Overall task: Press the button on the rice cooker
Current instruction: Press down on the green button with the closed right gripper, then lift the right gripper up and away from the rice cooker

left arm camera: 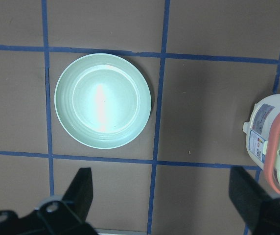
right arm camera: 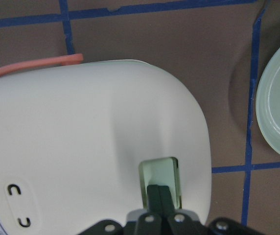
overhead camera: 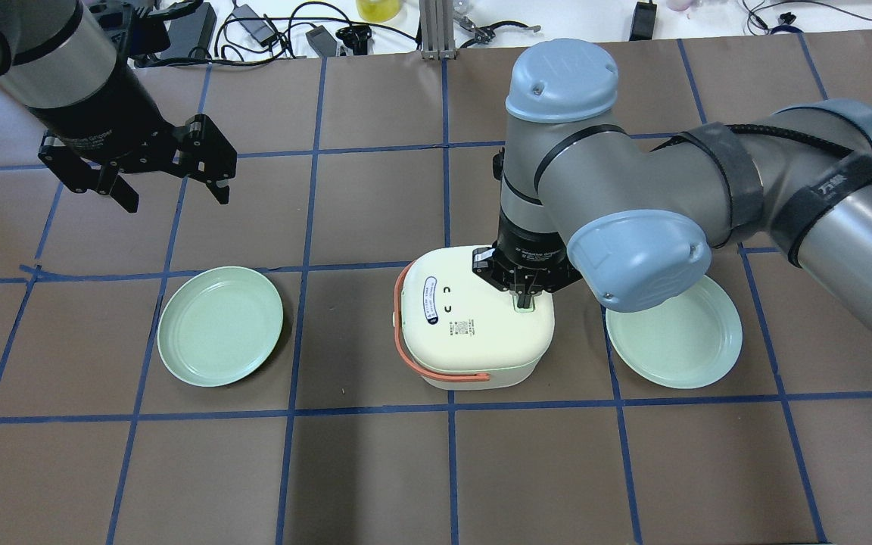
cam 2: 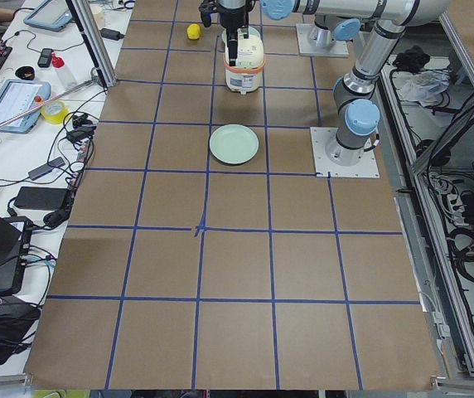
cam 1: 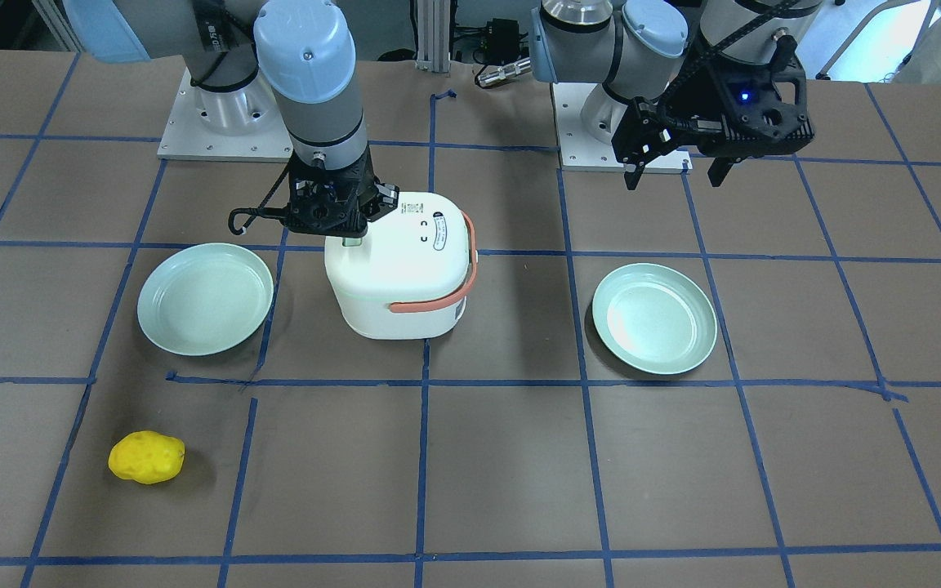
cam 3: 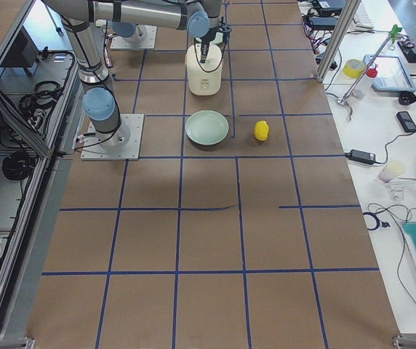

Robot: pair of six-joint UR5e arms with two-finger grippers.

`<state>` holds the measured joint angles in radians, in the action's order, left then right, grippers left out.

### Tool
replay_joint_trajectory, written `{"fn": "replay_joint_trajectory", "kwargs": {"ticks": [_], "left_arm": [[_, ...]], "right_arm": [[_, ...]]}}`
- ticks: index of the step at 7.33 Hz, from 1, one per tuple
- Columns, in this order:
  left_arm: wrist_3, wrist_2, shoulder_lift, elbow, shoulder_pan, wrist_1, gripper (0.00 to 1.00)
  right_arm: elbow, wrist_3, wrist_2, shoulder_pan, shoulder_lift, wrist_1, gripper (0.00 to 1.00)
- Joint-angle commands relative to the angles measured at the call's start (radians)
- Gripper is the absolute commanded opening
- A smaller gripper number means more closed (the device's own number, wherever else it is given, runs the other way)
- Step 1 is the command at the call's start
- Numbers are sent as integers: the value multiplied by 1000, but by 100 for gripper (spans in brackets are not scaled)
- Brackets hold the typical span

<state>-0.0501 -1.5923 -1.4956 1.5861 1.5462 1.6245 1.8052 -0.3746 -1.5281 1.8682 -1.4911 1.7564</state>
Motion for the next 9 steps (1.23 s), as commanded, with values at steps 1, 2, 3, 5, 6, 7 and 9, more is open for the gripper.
{"fn": "replay_joint_trajectory", "kwargs": {"ticks": [1, 2, 3, 5, 6, 7, 9], "left_arm": [[-1, 0, 0, 0, 0, 0, 100], [1, 0, 0, 0, 0, 0, 100], [1, 0, 0, 0, 0, 0, 100], [1, 0, 0, 0, 0, 0, 100], [1, 0, 0, 0, 0, 0, 100], [1, 0, 0, 0, 0, 0, 100], [1, 0, 0, 0, 0, 0, 100]], "right_arm": [[-18, -3, -9, 0, 0, 0, 99], [-35, 3, -18, -6, -6, 0, 100], [-103, 6, -64, -14, -5, -18, 100], [-223, 58, -70, -107, -6, -92, 100], [-269, 142, -66, -163, -6, -110, 100], [-302, 175, -76, -194, -6, -110, 100], [-351, 260, -64, -280, -6, -110, 100]]}}
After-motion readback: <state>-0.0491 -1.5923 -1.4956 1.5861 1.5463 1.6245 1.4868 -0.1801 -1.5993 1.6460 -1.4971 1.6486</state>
